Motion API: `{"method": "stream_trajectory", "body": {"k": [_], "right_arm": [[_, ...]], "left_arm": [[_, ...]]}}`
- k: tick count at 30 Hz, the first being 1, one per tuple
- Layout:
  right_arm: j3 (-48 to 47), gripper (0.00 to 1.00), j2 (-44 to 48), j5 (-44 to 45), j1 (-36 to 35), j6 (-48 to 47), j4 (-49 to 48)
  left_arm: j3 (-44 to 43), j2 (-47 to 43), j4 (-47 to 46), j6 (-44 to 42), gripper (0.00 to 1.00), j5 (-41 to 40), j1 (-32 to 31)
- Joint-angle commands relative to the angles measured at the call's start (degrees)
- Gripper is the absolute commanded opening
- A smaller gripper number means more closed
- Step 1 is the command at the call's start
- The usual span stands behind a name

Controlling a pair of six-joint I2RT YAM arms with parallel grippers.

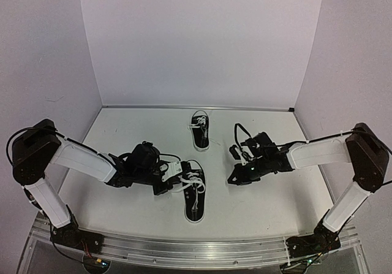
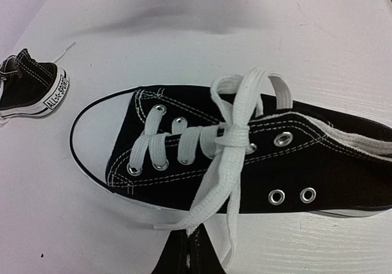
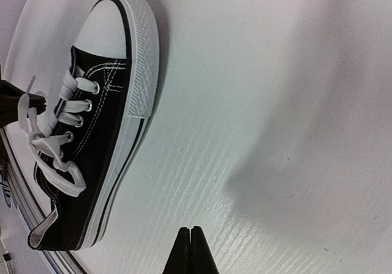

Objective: Tie the shoes

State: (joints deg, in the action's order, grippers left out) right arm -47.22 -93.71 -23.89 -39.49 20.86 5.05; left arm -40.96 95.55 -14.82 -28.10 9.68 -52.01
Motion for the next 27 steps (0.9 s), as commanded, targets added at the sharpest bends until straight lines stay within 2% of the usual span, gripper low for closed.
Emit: {"method": "stream_trajectory", "body": {"k": [1, 5, 8, 10, 12, 14, 16, 20, 27], "right_arm": [[0.57, 0.0, 0.83, 1.19, 0.51, -0.49, 0.77], [-0.47, 0.0, -0.43, -4.81, 0.52, -1.66, -0.31], [-1.7, 0.02, -0.68, -8.26, 0.51, -1.63, -1.98], [-2.68, 0.11, -0.32, -9.17, 0.52, -1.57, -2.2], [-3.36, 0.25, 0.2, -9.69, 0.55, -1.86, -2.29], [-3.91, 0.34, 0.35, -9.85, 0.55, -2.17, -2.47], [-4.62, 0.39, 0.05, -9.87, 0.55, -2.27, -2.93], [-6.71, 0.39, -2.92, -11.41, 0.55, -1.96, -4.44], [-7.69, 0.4, -6.72, -15.71, 0.53, -1.69, -7.32]], "left_arm": [[0.23, -1.03, 0.71, 0.22, 0.0, -0.77, 0.75], [-0.22, -0.91, 0.95, -0.09, 0.03, 1.66, 0.76], [-0.19, -1.52, 0.93, -0.2, 0.21, 2.44, 0.77], [0.3, -3.11, 1.26, -0.52, 0.3, 2.29, 0.74], [1.11, -5.2, 2.1, -1.36, 0.37, 1.89, 0.76], [1.91, -7.66, 3.16, -2.18, 0.4, 1.21, 0.76], [2.53, -9.75, 3.77, -3.15, 0.42, 0.65, 0.71], [1.89, -11.19, 5.14, -5.0, 0.43, 0.0, 0.59], [-3.12, -6.96, 8.18, -8.24, 0.43, -0.99, -0.7]]}}
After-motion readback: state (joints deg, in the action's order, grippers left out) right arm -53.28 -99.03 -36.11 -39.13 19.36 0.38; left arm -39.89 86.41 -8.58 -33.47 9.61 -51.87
